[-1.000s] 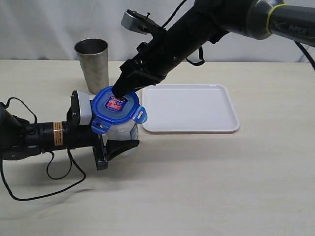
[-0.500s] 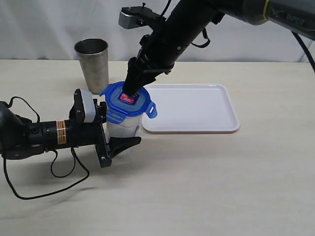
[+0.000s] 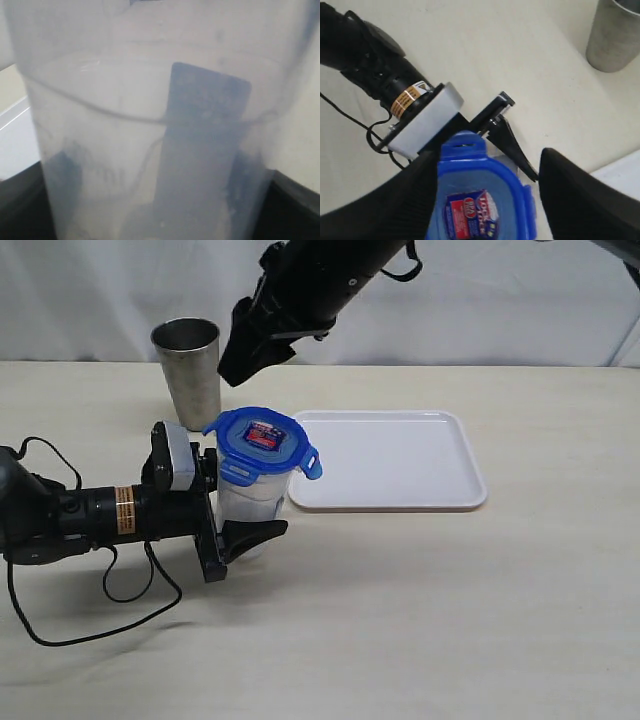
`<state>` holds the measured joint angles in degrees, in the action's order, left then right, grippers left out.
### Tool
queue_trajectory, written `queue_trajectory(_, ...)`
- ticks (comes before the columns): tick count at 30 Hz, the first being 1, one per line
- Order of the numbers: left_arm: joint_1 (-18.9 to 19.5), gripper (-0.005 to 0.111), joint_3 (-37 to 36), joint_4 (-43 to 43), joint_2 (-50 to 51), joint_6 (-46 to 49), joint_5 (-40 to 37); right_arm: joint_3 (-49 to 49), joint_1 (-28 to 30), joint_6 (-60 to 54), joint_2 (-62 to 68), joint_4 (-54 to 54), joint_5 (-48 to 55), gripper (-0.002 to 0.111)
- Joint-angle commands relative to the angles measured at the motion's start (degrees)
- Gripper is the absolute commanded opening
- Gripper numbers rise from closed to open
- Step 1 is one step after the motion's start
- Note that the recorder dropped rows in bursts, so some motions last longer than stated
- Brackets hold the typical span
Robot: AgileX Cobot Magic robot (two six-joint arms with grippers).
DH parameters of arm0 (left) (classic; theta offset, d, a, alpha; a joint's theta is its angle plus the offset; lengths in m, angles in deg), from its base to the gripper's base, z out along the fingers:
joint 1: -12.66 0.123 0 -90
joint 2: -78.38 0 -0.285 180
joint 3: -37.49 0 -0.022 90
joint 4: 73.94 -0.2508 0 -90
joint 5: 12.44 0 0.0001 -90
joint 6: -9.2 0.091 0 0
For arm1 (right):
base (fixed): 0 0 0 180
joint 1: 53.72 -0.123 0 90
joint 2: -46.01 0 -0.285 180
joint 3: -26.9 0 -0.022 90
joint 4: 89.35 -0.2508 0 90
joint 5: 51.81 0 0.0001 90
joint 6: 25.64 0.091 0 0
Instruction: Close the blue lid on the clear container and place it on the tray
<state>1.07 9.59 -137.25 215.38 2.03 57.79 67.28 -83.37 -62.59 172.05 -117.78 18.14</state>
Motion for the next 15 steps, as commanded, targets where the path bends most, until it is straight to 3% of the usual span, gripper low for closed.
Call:
queue_trajectory(1, -0.34, 0.0, 0.15, -0.03, -0.09, -0.15, -0.27, 0.16, -6.56, 0.98, -0.67, 11.47, 0.02, 0.052)
queue_trajectory(4, -0.34, 0.0, 0.15, -0.03, -0.09, -0.15, -0.27, 0.16, -10.67, 3.76, -1.08, 20.49, 0.02, 0.05)
queue_trajectory(7, -0.34, 0.0, 0.15, -0.03, -0.09, -0.15, -0.27, 0.16, -13.21, 4.51, -2.34, 22.96, 0.02, 0.047)
queue_trajectory(12, -0.34, 0.0, 0.15, 0.23, -0.09, -0.15, -0.27, -7.04, -14.48, 9.96, -7.36, 29.32, 0.02, 0.041)
queue_trajectory(15, -0.34, 0.0, 0.15, 0.23, -0.09, -0.15, -0.27, -12.09, -14.48, 10.76, -7.97, 27.21, 0.02, 0.043)
